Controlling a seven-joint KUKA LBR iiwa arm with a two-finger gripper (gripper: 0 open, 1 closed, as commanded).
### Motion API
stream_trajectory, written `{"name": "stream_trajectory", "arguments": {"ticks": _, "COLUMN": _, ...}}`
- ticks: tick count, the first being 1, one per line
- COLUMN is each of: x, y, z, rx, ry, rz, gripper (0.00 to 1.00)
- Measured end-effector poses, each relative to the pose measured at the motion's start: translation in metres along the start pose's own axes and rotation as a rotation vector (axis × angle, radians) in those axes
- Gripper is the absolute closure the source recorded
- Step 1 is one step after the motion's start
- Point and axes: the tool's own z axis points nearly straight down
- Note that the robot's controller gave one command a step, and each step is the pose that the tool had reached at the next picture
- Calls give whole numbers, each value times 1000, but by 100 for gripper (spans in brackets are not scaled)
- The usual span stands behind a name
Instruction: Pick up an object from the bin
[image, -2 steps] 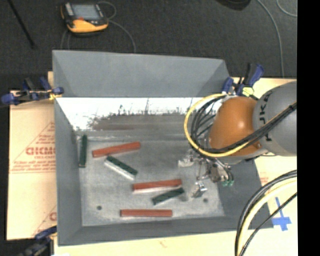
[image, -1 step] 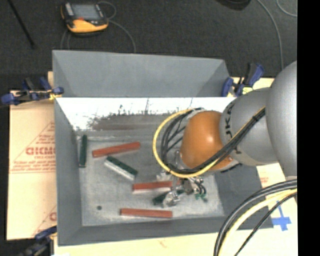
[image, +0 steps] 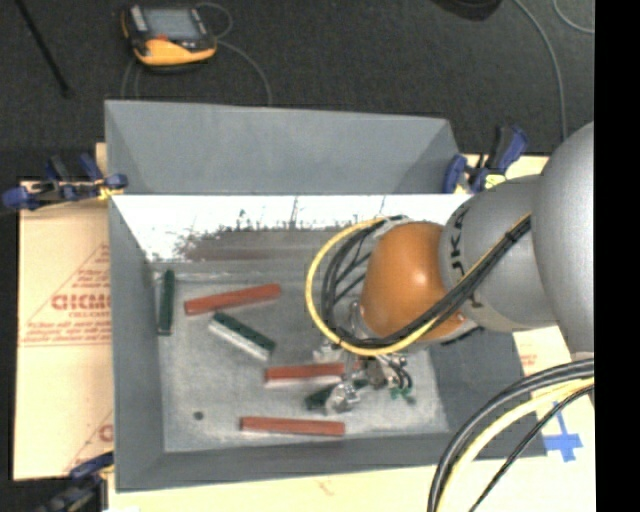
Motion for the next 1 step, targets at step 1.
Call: {"name": "stream_trajectory", "arguments": {"ticks": 1, "x": 4, "y": -20, "z": -173, "rx": -5, "ry": -6, "rz": 71, "gripper": 100}}
